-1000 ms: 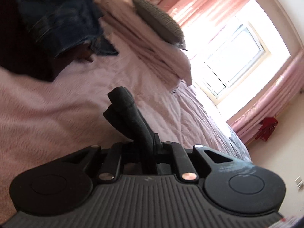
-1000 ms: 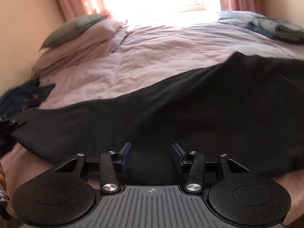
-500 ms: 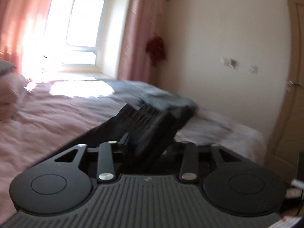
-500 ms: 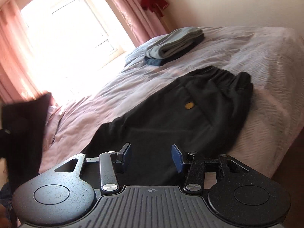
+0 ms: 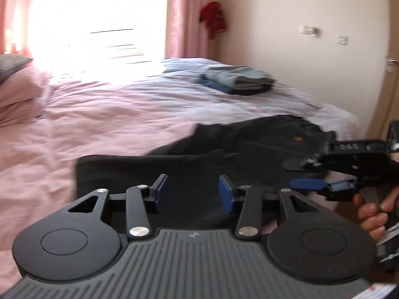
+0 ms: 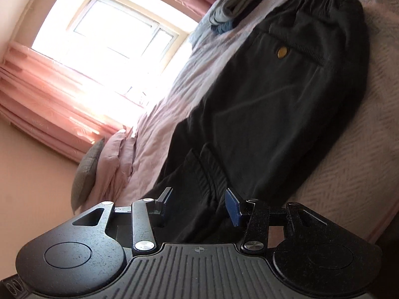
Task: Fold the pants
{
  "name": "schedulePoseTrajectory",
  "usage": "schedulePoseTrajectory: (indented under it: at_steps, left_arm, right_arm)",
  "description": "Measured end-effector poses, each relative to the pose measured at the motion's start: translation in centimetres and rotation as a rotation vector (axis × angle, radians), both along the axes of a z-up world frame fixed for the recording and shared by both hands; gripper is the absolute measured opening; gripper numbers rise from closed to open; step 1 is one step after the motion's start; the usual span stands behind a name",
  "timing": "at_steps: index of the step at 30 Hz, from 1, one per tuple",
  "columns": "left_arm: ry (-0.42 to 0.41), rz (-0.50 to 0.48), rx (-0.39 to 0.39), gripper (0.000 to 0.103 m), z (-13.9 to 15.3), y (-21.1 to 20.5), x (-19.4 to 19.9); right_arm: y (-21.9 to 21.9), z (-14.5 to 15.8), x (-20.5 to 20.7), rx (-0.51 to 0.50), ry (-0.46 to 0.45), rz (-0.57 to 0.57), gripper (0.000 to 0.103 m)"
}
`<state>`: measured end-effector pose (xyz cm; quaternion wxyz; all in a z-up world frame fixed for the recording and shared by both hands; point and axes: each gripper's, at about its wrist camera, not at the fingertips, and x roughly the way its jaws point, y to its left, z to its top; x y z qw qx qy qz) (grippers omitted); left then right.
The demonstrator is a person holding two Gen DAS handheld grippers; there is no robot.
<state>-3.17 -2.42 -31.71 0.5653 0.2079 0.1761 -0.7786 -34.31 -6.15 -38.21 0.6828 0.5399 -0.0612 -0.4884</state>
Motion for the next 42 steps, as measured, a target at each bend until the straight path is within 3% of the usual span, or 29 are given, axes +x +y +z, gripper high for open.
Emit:
schedulePoseTrajectory:
  at_steps: [3,6,8,10,12,14,17,21,25,32,37,42]
  left_arm:
    - [-0.008,0.056,0.012,0.037,-0.8,-1.6,2.9]
    - [-0.107,0.094,0.091,0.033,-4.8,-4.3,4.1]
    - [-0.104,0.129,0.174,0.033,-7.7,-5.7,4.6]
    - [-0.115,0.121,0.163,0.032,-7.4,-5.3,4.6]
    - [-0.074,0.100,0.131,0.032,-5.5,-5.0,5.2]
    - [0.015,0.104,0.110,0.032,-3.8,-5.6,6.3]
    - [-0.019,0.161,0.080,0.030,-3.1,-8.3,6.8]
    - [-0.046,0.241,0.231,0.032,-6.0,-13.0,7.0]
    - [-0.134,0.274,0.214,0.030,-4.3,-11.4,5.1]
    - [-0.155,0.273,0.217,0.032,-2.0,-8.3,3.3]
    - [-0.140,0.264,0.192,0.033,-0.8,-6.3,2.8]
    - [-0.037,0.227,0.196,0.033,-2.0,-3.9,3.7]
  right_arm:
    - [-0.2,1.2,2.5,-0.099,0.170,0.012,0.042]
    - [-0.8,1.7,7.1,-0.230,0.460,0.127,0.042]
    - [-1.9,-1.1,10.3,-0.159,0.681,0.234,0.038]
    - [-1.6,-1.3,11.5,-0.199,0.784,0.255,0.038]
    - [-1.9,0.0,11.3,-0.159,0.767,0.250,0.037]
    - [-2.4,1.6,11.2,-0.209,0.746,0.227,0.037]
    - [-4.9,2.5,12.3,-0.275,0.781,0.198,0.037]
    - [-9.7,-0.8,13.2,-0.149,0.819,0.271,0.037]
    - [-7.5,0.8,10.9,-0.153,0.754,0.247,0.038]
    - [-2.5,3.7,2.3,-0.180,0.680,0.044,0.043]
    - [-0.7,3.9,-6.0,-0.148,0.553,-0.173,0.059]
    - [-0.7,0.9,-14.6,-0.066,0.249,-0.373,0.060]
